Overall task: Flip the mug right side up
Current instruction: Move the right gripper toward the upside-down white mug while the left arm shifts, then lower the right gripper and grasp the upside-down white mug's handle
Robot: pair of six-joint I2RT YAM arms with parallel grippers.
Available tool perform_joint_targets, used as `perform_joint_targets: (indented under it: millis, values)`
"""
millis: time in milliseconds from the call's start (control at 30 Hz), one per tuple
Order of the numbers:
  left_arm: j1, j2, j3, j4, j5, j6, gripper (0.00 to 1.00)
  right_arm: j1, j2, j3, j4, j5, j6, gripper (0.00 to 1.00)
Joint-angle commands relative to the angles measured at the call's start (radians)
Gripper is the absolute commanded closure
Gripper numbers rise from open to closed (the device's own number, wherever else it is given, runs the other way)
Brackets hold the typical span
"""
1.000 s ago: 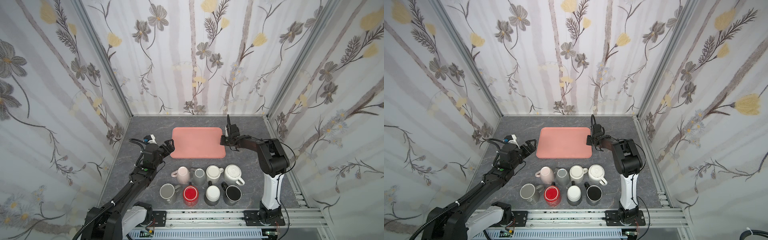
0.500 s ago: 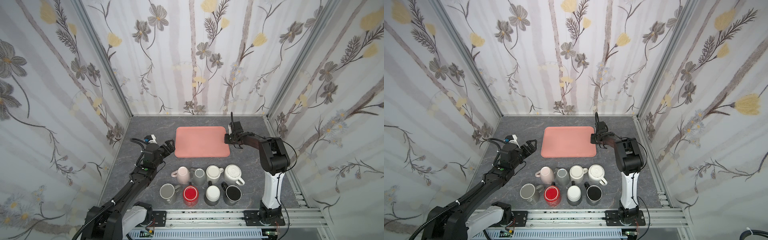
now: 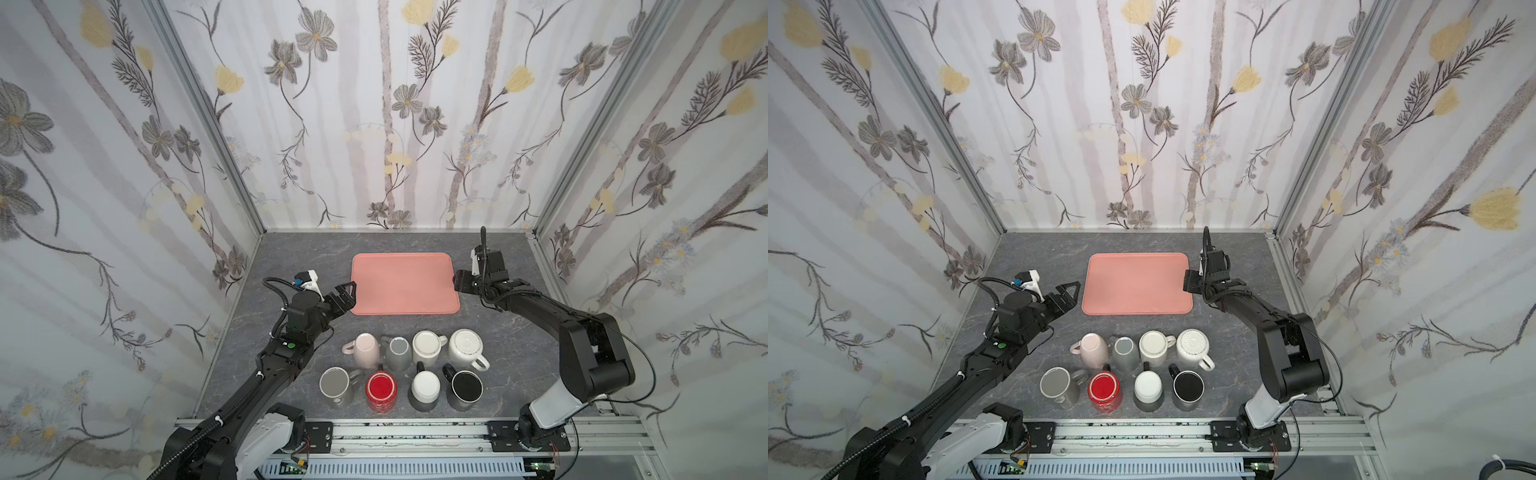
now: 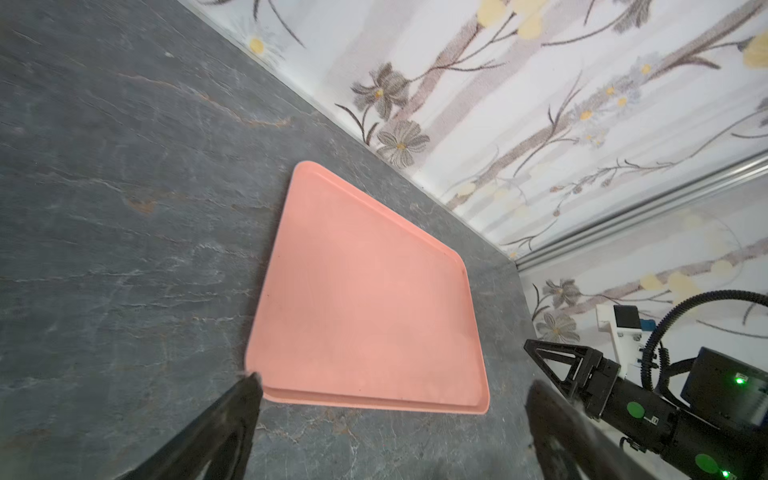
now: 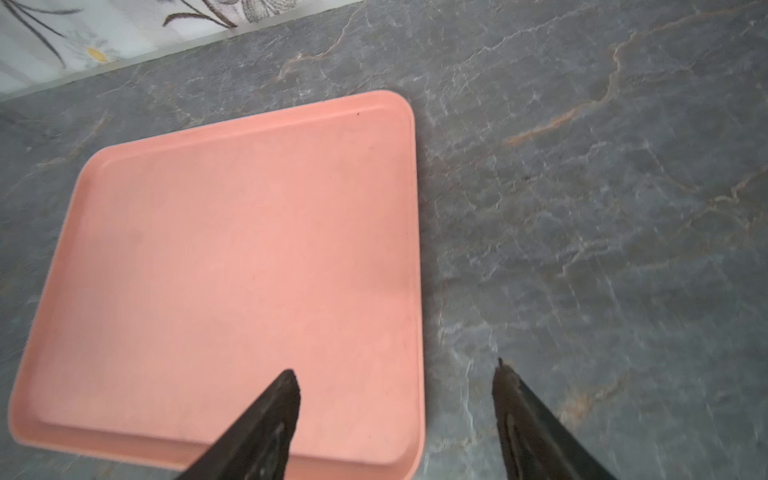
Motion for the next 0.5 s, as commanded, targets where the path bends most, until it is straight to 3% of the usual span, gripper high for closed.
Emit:
perform_joint_targets:
  millis: [0,200,467]
  values:
    - [-0.03,-0.022,-0.005,0.057,-0.009,0.022,0.0,0.031,-0.14,-0.081,-0.036,-0.028,0.083,0.25]
    - [-0.033,-0.024,0.012,-0.001,-0.002,0.032,0.0,0.111,-0.376,-0.156,-0.261,0.0,0.115,0.22]
    - [-0.035,0.011,0.012,0.0,0.036,0.027,0.0,0.156,-0.529,-0.149,-0.586,0.014,0.168,0.15]
